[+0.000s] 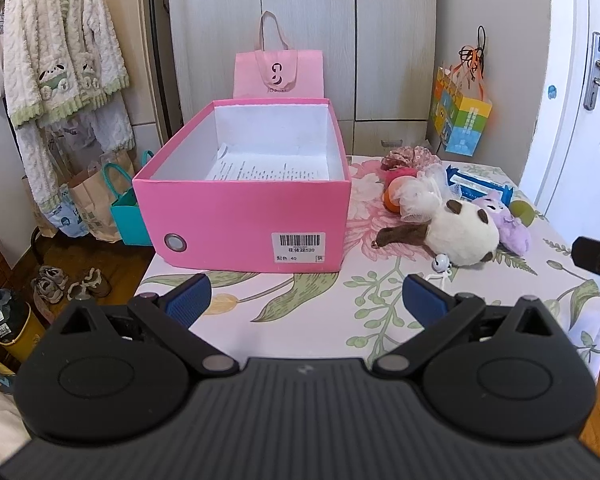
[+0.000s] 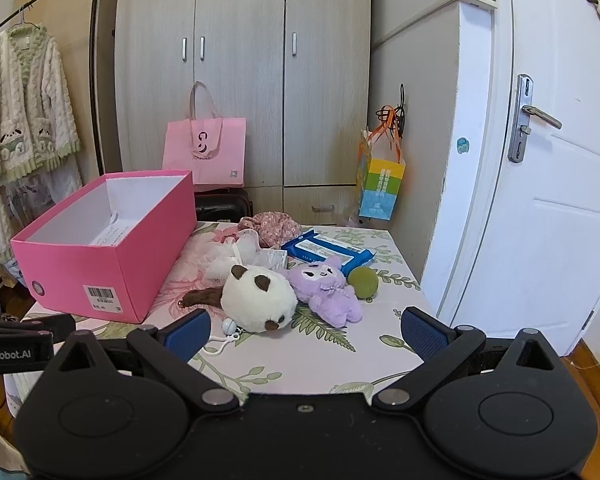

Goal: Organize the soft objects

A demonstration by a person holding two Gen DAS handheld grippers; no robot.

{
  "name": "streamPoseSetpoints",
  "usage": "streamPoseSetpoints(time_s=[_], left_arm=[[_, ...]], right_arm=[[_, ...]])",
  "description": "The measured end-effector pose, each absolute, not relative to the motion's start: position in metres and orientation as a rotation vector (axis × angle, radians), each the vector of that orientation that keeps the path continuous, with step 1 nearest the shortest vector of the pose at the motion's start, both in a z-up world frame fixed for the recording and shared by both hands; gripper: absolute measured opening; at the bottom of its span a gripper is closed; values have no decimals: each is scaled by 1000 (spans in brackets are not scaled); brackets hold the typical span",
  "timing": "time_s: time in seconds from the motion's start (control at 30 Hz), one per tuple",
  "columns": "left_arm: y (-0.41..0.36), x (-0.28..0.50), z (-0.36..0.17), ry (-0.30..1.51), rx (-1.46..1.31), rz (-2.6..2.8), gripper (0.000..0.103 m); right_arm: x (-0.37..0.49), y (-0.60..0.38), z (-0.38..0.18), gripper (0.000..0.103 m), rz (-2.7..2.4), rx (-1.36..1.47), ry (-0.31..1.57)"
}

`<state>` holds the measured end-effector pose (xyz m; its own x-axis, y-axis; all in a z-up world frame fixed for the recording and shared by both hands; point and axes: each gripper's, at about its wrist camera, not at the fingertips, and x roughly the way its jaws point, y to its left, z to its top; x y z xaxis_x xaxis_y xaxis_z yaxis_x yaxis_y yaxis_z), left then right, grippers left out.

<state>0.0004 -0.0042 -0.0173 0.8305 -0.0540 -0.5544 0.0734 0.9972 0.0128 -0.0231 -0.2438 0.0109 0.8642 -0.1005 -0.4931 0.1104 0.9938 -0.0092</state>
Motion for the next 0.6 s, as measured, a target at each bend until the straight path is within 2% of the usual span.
streamPoseSetpoints(time_s=[0.33,0.6], left_arm=[[-11,14,-16,625,63,-74,103],[-28,36,3,597,93,-130,103]], right_arm=[[-15,-247,8,103,-79,-15,513],[-8,-260,23,103,7,-78,407]])
